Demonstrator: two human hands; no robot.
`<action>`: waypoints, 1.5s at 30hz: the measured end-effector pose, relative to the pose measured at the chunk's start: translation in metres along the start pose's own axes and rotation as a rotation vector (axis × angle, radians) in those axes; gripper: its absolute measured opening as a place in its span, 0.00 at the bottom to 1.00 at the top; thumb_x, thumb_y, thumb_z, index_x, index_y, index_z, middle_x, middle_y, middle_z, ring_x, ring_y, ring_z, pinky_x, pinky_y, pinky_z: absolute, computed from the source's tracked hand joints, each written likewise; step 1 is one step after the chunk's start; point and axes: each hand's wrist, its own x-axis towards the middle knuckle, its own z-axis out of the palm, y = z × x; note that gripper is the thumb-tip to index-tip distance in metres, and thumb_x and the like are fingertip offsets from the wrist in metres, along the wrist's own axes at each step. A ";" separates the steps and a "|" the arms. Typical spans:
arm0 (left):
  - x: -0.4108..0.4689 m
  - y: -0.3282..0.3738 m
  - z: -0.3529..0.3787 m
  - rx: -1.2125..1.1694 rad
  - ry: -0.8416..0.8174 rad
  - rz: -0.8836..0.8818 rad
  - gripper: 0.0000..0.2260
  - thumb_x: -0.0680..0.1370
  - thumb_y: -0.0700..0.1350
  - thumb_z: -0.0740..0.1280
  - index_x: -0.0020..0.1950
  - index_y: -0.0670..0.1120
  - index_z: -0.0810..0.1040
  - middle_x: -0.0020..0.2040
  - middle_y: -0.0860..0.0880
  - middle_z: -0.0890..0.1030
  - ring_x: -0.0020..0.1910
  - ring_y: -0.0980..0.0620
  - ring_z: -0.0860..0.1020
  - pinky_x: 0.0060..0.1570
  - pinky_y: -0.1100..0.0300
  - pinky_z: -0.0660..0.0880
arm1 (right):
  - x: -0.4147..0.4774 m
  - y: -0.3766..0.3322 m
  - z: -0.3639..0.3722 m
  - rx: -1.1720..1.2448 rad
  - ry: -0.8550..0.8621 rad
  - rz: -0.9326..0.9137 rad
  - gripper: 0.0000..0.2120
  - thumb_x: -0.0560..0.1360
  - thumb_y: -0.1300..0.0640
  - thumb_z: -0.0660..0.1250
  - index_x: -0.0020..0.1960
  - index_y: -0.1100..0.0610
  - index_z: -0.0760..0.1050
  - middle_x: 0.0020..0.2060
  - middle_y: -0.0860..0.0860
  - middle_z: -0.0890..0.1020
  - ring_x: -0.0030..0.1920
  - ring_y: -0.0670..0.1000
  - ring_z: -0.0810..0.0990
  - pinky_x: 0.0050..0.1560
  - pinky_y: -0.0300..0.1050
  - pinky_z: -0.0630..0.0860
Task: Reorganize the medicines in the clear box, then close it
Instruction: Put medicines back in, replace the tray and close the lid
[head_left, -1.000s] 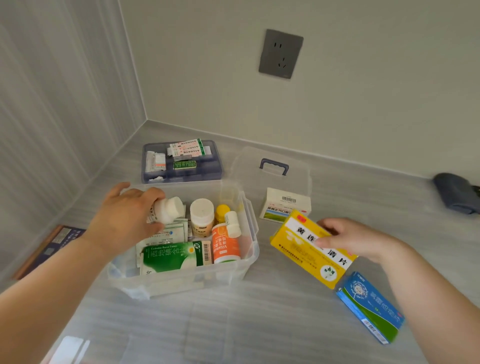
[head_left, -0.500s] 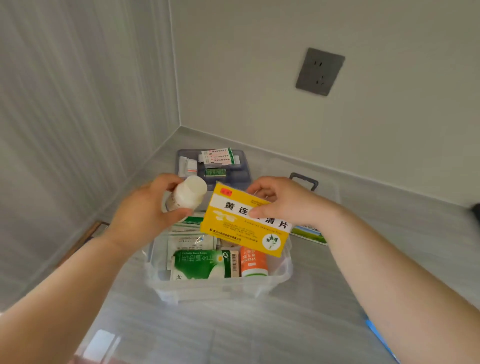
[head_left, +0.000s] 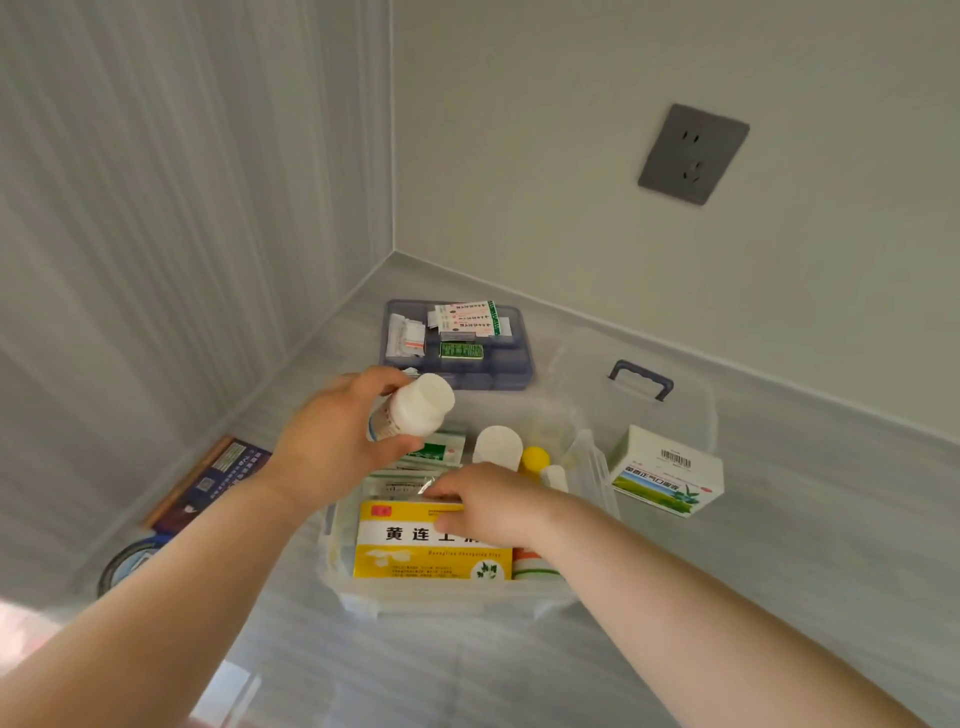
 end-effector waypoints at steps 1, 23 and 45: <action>0.000 0.000 0.000 0.012 0.001 0.003 0.26 0.65 0.45 0.74 0.60 0.48 0.71 0.58 0.44 0.78 0.55 0.43 0.74 0.45 0.59 0.65 | -0.001 0.000 0.002 -0.070 0.004 0.005 0.17 0.75 0.57 0.59 0.63 0.57 0.68 0.61 0.58 0.75 0.58 0.58 0.73 0.54 0.47 0.71; -0.004 0.022 -0.009 0.554 -0.075 0.409 0.27 0.47 0.44 0.82 0.43 0.41 0.81 0.36 0.43 0.85 0.33 0.45 0.83 0.41 0.38 0.77 | -0.092 0.176 -0.018 0.118 0.569 0.600 0.25 0.70 0.62 0.66 0.65 0.55 0.64 0.64 0.56 0.73 0.61 0.58 0.71 0.55 0.49 0.70; -0.023 0.004 -0.003 0.027 0.089 -0.115 0.16 0.74 0.37 0.63 0.62 0.43 0.72 0.62 0.40 0.75 0.62 0.39 0.71 0.63 0.45 0.66 | -0.118 0.045 -0.089 0.459 0.542 -0.070 0.21 0.64 0.65 0.72 0.44 0.40 0.73 0.43 0.37 0.78 0.42 0.35 0.78 0.45 0.30 0.74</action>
